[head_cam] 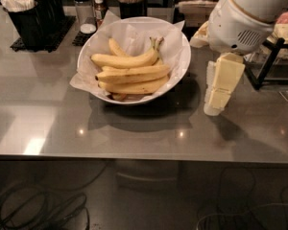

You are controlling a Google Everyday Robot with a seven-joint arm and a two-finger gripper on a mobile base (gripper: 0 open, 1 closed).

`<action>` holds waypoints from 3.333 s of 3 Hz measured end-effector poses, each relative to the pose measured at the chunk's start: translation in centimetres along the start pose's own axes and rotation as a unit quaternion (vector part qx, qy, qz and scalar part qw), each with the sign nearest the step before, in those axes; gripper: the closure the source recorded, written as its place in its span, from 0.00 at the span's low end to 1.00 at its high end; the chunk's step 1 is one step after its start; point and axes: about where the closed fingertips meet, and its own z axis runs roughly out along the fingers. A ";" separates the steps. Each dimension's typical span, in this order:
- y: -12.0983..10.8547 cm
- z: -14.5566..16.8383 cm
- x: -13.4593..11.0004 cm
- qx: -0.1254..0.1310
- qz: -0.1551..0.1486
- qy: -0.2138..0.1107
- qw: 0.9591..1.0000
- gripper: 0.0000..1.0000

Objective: Pick banana from white bowl

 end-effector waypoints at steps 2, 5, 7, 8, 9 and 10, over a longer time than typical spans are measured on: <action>-1.1 2.3 -3.5 -0.030 -0.031 -0.029 0.999 0.00; -5.0 7.0 -7.9 -0.078 -0.063 -0.106 0.989 0.00; -5.0 7.0 -7.9 -0.078 -0.063 -0.106 0.989 0.19; -5.0 7.0 -7.9 -0.078 -0.063 -0.106 0.989 0.42; -5.1 7.1 -8.0 -0.077 -0.063 -0.107 0.989 0.62; -5.8 7.1 -8.2 -0.070 -0.065 -0.107 0.990 0.61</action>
Offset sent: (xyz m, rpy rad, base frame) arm 0.0079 0.0275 -0.0084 0.0380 0.0395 0.0598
